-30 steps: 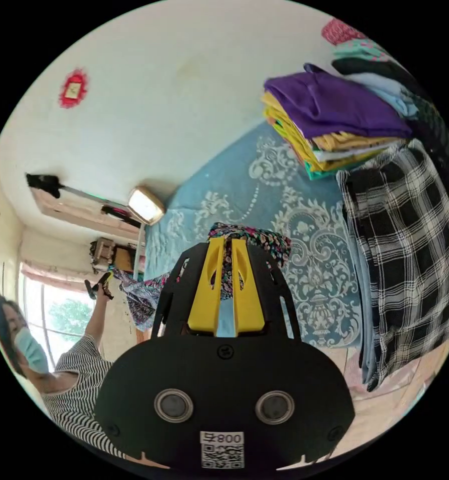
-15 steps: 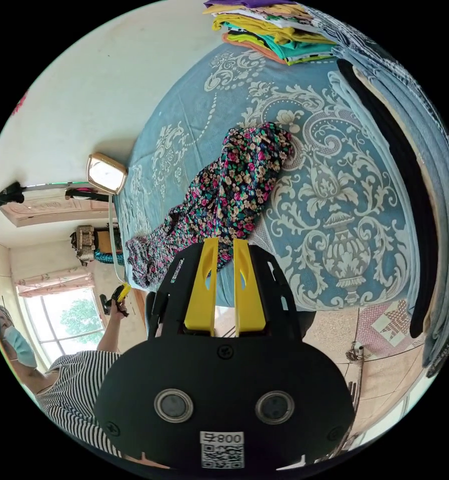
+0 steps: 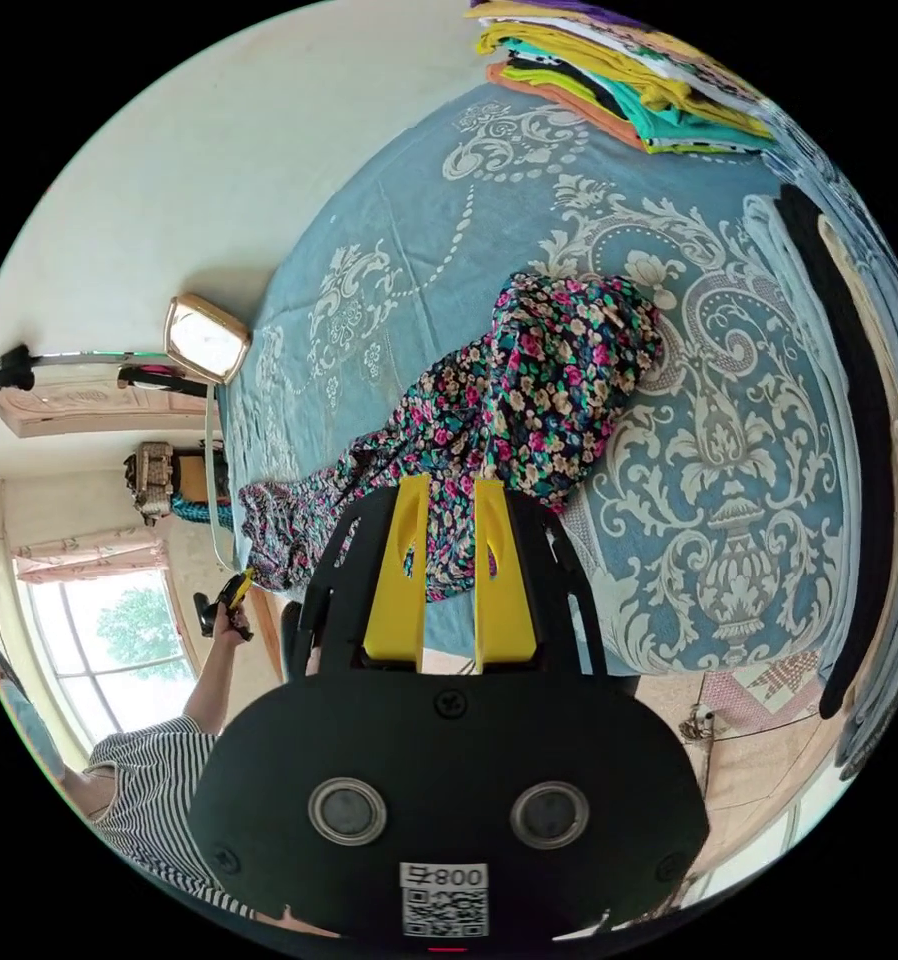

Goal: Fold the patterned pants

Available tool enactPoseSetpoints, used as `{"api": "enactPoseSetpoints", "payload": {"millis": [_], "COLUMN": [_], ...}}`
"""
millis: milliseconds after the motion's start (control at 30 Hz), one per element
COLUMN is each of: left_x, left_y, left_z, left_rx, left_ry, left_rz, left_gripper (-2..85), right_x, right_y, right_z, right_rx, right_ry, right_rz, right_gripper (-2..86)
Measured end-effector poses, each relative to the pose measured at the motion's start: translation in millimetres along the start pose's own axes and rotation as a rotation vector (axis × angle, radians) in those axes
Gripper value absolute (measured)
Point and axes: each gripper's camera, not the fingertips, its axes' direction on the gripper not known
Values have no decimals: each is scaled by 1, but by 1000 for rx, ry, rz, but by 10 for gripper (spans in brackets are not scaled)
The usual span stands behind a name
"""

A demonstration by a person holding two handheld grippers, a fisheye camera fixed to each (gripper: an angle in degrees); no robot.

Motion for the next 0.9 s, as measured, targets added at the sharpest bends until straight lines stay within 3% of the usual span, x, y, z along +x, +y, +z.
{"api": "enactPoseSetpoints", "payload": {"millis": [233,367,533,700,900], "left_x": [-37,-58,-69,-86,-98], "left_y": [16,25,34,40,43], "left_z": [-35,-38,-45,-43,-30], "left_rx": [105,123,153,133,118], "left_ry": [21,26,87,106,126], "left_rz": [-9,-51,-13,-23,-32], "left_gripper": [3,3,3,2,3], "right_x": [22,53,30,-2,3], "right_y": [18,38,34,0,-39], "right_z": [-11,-15,-8,17,45], "right_rx": [61,92,97,21,-58], "right_ry": [107,-13,-84,6,144], "right_rz": [58,164,75,-14,89], "right_gripper": [83,89,89,88,71]}}
